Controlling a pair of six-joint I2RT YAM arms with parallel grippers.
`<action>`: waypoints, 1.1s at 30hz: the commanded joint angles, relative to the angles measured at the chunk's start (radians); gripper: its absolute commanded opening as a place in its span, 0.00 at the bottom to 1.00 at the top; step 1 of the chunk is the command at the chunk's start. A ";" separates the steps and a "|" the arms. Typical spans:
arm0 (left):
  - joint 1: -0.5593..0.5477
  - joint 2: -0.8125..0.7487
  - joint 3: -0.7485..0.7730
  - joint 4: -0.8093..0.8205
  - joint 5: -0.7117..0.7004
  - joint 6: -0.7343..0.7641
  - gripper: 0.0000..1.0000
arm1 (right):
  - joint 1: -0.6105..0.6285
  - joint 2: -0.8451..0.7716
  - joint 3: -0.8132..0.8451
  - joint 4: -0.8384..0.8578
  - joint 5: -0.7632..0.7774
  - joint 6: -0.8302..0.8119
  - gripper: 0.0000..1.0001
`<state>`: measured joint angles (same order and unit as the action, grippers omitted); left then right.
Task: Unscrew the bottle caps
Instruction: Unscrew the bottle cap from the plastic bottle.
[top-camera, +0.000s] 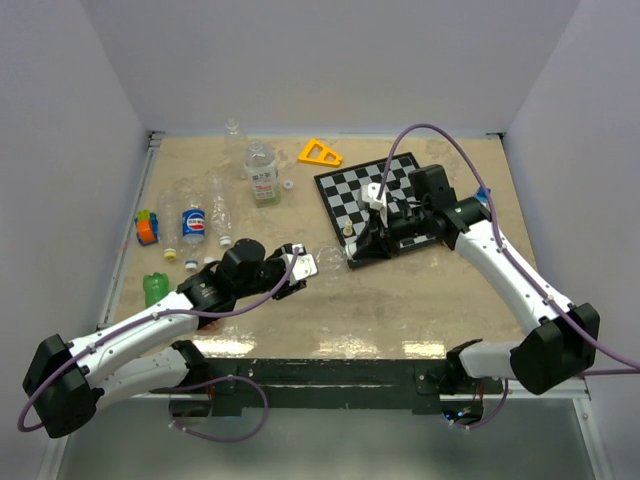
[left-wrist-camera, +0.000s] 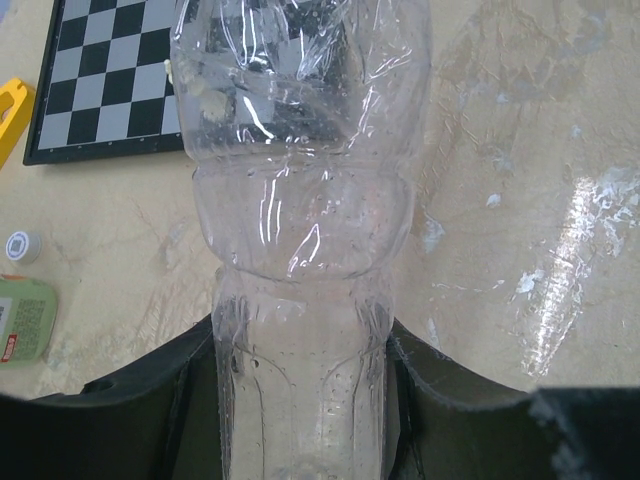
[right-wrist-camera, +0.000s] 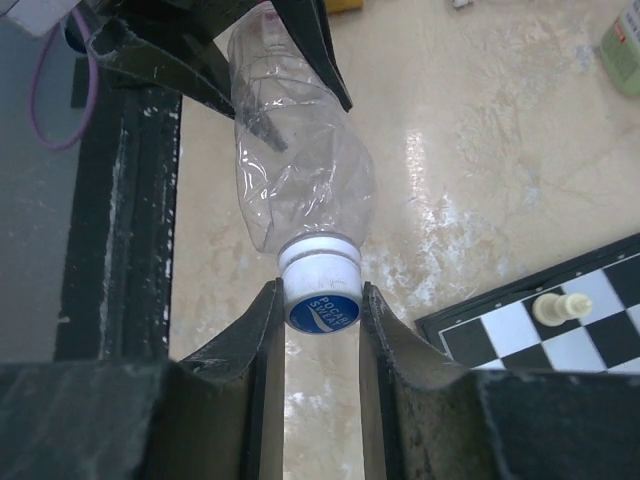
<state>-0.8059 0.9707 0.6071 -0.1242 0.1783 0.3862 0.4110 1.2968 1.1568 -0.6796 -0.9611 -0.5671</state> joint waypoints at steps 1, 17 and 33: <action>0.004 -0.007 0.002 0.012 -0.013 -0.001 0.00 | 0.025 0.036 0.125 -0.310 -0.025 -0.580 0.00; 0.004 -0.001 0.002 0.014 -0.010 0.000 0.00 | 0.034 -0.200 -0.017 -0.037 0.170 -1.246 0.06; 0.004 -0.004 -0.001 0.012 -0.011 0.000 0.00 | 0.032 -0.266 -0.074 -0.032 0.045 -1.007 0.51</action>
<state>-0.8120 0.9703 0.6113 -0.0528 0.1944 0.3851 0.4572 1.0843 1.0710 -0.7364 -0.8665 -1.6653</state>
